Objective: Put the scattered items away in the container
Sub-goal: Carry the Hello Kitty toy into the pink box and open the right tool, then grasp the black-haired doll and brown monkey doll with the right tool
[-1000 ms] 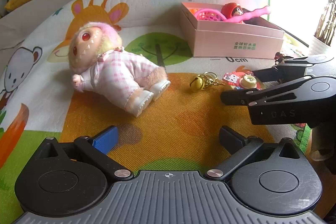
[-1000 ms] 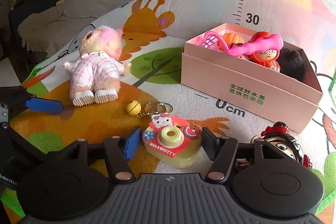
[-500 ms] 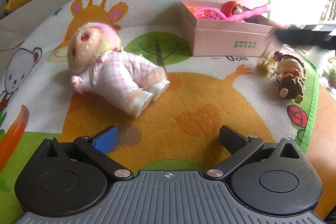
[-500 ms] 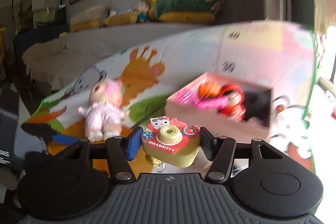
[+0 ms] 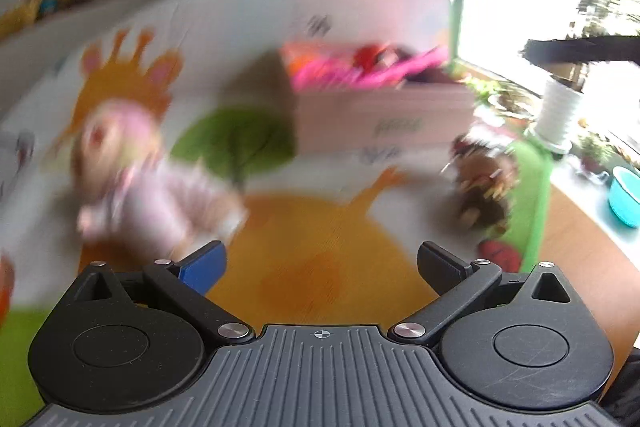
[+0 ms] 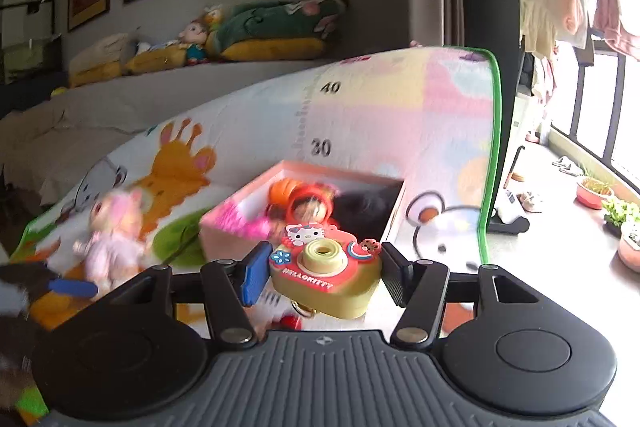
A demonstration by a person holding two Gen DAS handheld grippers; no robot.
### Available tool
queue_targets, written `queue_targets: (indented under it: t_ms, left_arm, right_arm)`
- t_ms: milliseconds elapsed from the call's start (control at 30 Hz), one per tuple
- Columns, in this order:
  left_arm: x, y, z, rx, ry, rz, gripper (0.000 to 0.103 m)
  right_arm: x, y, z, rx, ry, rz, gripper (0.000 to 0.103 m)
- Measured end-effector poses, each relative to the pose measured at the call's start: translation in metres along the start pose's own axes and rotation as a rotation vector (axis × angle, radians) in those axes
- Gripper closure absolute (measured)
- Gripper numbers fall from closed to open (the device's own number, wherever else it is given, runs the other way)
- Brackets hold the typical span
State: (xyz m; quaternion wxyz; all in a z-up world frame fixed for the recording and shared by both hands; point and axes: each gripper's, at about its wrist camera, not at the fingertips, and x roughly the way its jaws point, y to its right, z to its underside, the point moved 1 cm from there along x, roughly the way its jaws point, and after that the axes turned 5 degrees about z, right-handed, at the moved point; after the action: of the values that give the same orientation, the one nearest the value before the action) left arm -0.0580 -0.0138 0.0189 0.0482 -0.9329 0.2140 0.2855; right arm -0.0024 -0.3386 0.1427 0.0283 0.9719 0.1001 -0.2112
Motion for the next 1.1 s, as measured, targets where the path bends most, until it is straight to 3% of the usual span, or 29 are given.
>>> queue_targets:
  t_ms: [100, 233, 267, 300, 367, 567, 800, 1100]
  left_arm:
    - [0.003, 0.013, -0.013, 0.055, 0.044, 0.034, 0.0]
    - [0.017, 0.028, -0.026, 0.087, 0.035, 0.091, 0.0]
    - [0.021, 0.032, -0.028, 0.097, 0.027, 0.104, 0.0]
    - [0.025, 0.035, -0.029, 0.108, 0.019, 0.116, 0.0]
    - [0.031, 0.043, -0.029, 0.135, 0.008, 0.141, 0.0]
    - [0.055, 0.054, -0.023, 0.179, -0.039, 0.186, 0.0]
    - [0.07, 0.064, -0.021, 0.194, -0.063, 0.186, 0.0]
    - [0.056, 0.061, -0.014, 0.206, -0.084, 0.127, 0.0]
  right_arm:
    - [0.027, 0.005, -0.03, 0.022, 0.036, 0.012, 0.045]
    - [0.075, 0.005, -0.065, 0.051, 0.075, 0.008, 0.045]
    - [0.086, 0.006, -0.07, 0.056, 0.069, -0.008, 0.041]
    - [0.095, 0.007, -0.073, 0.066, 0.063, -0.018, 0.029]
    - [0.107, 0.01, -0.072, 0.1, 0.057, -0.015, 0.021]
    - [0.103, 0.029, -0.034, 0.122, 0.001, 0.005, 0.019]
    - [0.077, 0.052, 0.01, 0.151, -0.078, 0.038, 0.013]
    - [0.045, 0.019, 0.053, 0.136, -0.133, -0.108, 0.003]
